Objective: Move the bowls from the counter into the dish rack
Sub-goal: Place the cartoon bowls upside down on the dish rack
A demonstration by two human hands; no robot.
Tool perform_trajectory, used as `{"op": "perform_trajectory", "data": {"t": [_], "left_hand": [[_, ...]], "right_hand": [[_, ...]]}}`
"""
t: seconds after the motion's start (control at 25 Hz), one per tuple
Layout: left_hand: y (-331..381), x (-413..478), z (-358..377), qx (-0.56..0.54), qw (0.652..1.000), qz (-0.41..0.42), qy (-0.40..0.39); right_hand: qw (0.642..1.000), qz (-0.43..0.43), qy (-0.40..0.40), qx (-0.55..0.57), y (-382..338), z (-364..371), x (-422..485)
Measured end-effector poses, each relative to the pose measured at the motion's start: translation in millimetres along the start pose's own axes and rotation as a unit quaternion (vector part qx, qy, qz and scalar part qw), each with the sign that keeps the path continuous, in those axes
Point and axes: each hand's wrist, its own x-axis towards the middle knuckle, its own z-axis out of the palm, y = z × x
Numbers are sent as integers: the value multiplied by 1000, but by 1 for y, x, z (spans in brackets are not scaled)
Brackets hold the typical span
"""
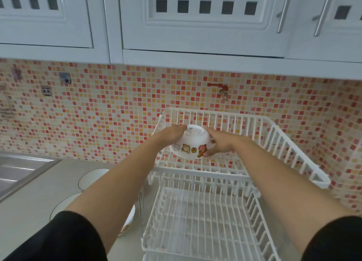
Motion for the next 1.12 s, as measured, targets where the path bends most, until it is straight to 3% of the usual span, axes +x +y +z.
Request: {"op": "perform_trajectory", "data": {"t": [0.2, 0.32, 0.48, 0.64, 0.84, 0.96, 1.04, 1.08, 1.12], "left_hand": [[5, -5, 3, 18, 1000, 14, -4], [11, -12, -7, 10, 998, 30, 61], [8, -39, -54, 0, 985, 78, 151], [-37, -59, -113, 6, 978, 47, 203], [-137, -90, -168, 118, 966, -49, 223], [-199, -107, -174, 124, 959, -126, 224], [-254, -121, -171, 148, 960, -102, 216], [-281, -123, -163, 138, 969, -82, 189], [-319, -124, -157, 105, 979, -128, 119]], "right_hand": [[1000, 26, -14, 7, -2, -3, -2], [999, 35, -11, -39, -14, -14, -11], [992, -28, 115, -43, -64, -28, -24], [971, -135, 195, 0, -150, -16, -21], [971, -187, 149, -33, -259, 54, 16], [971, -198, 117, -63, -288, 114, 35], [977, -192, 70, -57, -302, 170, 48], [980, -182, 45, -60, -302, 197, 52], [984, -169, 14, -57, -306, 231, 55]]}}
